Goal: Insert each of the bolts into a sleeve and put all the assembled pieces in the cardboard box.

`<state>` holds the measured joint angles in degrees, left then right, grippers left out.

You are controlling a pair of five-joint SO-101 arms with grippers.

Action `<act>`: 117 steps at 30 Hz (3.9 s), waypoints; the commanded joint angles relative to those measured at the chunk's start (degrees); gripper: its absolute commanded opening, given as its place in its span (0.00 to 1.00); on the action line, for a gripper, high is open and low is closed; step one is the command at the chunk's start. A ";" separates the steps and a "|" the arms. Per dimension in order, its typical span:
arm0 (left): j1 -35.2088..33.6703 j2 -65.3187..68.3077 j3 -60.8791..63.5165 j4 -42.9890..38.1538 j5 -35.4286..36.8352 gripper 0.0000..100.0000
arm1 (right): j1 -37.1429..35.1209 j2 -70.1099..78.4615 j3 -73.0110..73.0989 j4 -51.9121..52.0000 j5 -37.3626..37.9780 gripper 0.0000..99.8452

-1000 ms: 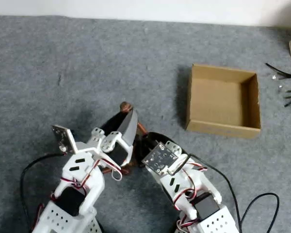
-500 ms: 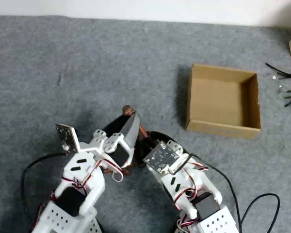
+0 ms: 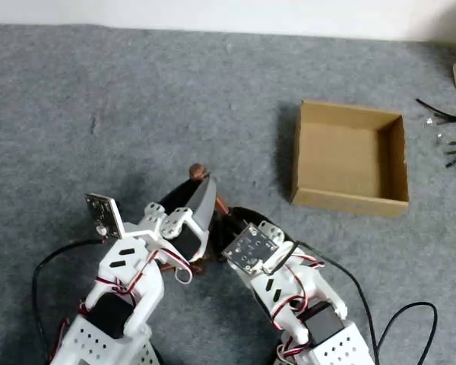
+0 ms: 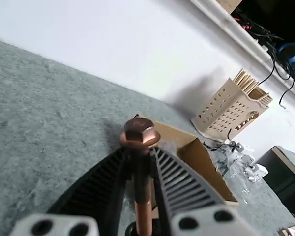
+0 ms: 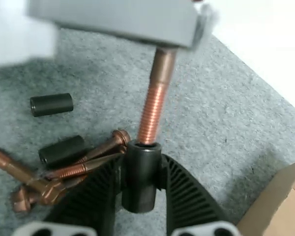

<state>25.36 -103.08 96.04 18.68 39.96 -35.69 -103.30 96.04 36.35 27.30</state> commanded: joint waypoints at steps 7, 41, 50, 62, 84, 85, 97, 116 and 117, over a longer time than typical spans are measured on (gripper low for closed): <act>2.07 -0.48 1.10 3.16 0.26 0.00 | -0.48 -1.27 8.75 -5.76 0.09 0.01; 1.10 -1.01 -1.63 5.45 0.26 0.00 | -3.03 -1.19 8.75 -4.26 -6.33 0.01; 7.96 -0.57 -0.92 8.97 0.00 0.00 | -0.40 -1.27 8.75 -4.35 -6.24 0.01; 9.71 -0.57 1.19 9.05 -0.09 0.00 | -0.04 -1.27 8.75 -4.35 -6.24 0.01; -24.75 -1.01 -5.58 11.60 16.26 0.20 | 3.65 -1.27 8.75 -4.62 -6.24 0.01; -24.04 -1.01 -5.58 11.69 15.56 0.19 | 3.74 -1.27 8.75 -4.62 -6.24 0.01; -17.98 -1.01 -3.03 11.69 -20.04 0.01 | 14.37 -1.27 8.75 -8.57 -6.68 0.01; -22.55 -1.01 0.31 16.88 -45.71 0.01 | 22.64 -1.19 8.13 -5.05 -6.77 0.01; -22.64 -0.92 0.31 17.14 -45.54 0.01 | 22.99 -0.66 6.64 -5.05 -6.86 0.01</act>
<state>4.00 -103.52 96.04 35.47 -6.90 -14.33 -103.38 96.04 31.52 20.44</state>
